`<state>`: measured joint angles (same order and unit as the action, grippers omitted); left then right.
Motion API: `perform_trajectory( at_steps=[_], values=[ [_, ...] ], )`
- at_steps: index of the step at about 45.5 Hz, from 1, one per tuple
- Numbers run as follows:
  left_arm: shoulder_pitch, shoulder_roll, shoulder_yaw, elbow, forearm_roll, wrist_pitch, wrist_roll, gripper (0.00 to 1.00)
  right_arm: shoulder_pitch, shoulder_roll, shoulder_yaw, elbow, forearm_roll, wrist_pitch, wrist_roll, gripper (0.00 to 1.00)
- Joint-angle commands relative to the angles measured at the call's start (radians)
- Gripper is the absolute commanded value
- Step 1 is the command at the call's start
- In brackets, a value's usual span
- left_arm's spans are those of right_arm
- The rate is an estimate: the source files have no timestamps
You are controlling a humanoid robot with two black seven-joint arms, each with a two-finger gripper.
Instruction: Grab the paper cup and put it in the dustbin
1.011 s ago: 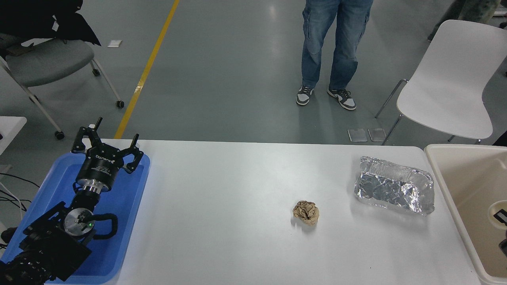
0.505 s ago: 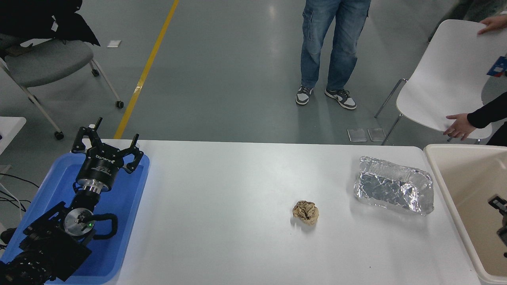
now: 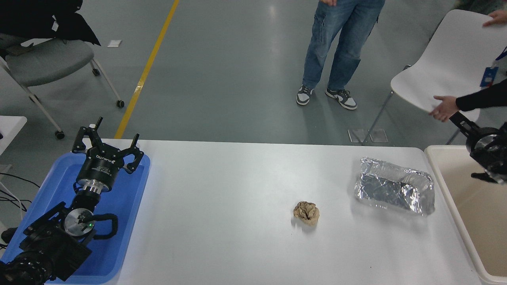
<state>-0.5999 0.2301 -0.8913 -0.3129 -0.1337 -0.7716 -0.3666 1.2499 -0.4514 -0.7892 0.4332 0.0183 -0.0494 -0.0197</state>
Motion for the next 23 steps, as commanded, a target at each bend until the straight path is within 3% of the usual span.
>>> perform_trajectory(
  at_steps=[1, 9, 15, 23],
  values=[
    [0.0, 0.0, 0.0, 0.0, 0.0, 0.0, 0.0, 1.0, 0.368, -0.015, -0.226, 0.333, -0.006, 0.103, 0.0, 1.0],
    [0.0, 0.0, 0.0, 0.0, 0.0, 0.0, 0.002, 1.0, 0.549, -0.013, -0.28, 0.498, -0.095, 0.215, 0.0, 1.0],
    [0.0, 0.0, 0.0, 0.0, 0.0, 0.0, 0.002, 1.0, 0.651, -0.016, -0.282, 0.521, -0.207, 0.504, 0.0, 1.0],
    [0.0, 0.0, 0.0, 0.0, 0.0, 0.0, 0.002, 1.0, 0.813, -0.032, -0.343, 0.617, -0.227, 0.822, -0.005, 1.0]
  ],
)
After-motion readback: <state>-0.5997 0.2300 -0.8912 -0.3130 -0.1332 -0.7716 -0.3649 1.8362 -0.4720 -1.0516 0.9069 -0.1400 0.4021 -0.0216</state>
